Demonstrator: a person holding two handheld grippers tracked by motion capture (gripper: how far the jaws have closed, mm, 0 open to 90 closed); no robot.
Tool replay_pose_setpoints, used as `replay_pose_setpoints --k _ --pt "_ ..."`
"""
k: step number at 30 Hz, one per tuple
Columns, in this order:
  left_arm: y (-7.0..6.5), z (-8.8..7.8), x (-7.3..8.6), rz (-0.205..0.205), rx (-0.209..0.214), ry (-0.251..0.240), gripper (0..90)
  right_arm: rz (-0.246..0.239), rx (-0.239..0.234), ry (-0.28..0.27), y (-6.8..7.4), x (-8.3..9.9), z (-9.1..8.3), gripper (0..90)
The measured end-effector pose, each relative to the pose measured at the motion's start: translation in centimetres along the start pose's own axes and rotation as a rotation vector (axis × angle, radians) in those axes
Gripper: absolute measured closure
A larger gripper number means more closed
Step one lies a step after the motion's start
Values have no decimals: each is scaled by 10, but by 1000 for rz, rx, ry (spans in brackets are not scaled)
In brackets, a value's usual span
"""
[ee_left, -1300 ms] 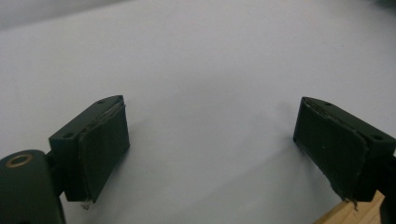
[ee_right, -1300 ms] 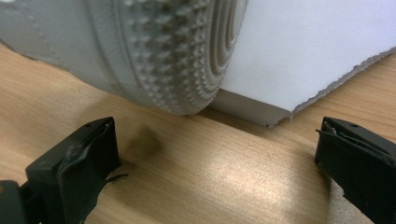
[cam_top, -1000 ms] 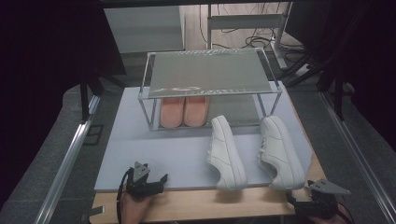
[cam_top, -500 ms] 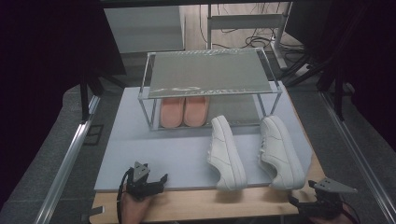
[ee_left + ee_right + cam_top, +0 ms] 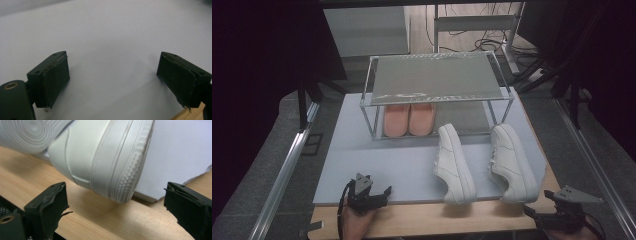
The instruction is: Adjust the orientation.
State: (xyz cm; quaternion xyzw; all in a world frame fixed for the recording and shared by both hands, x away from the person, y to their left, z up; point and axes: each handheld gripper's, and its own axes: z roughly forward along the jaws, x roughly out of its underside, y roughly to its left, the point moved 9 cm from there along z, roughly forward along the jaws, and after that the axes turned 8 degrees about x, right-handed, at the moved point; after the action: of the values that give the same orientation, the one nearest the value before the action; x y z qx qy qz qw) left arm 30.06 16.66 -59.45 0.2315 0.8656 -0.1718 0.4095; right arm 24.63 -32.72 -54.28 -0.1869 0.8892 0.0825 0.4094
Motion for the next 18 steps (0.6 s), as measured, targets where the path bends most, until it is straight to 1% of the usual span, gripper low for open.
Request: replay_pose_setpoints --k 1,4,5,12,16,18 --pt "0 0 0 0 0 0 103 2 3 -5 -1 -3 -2 75" --pt "0 0 0 0 0 0 103 25 -10 -15 -1 -11 -7 139" --pt "0 0 0 0 0 0 103 31 -17 -18 -2 -14 -8 143" --pt "0 0 0 0 0 0 103 32 -22 -27 -4 -31 -14 215" --pt "0 0 0 0 -1 0 104 38 -29 -37 -3 -40 -15 286" --pt "0 0 0 0 -1 0 104 42 -49 -44 -2 -45 -16 339"
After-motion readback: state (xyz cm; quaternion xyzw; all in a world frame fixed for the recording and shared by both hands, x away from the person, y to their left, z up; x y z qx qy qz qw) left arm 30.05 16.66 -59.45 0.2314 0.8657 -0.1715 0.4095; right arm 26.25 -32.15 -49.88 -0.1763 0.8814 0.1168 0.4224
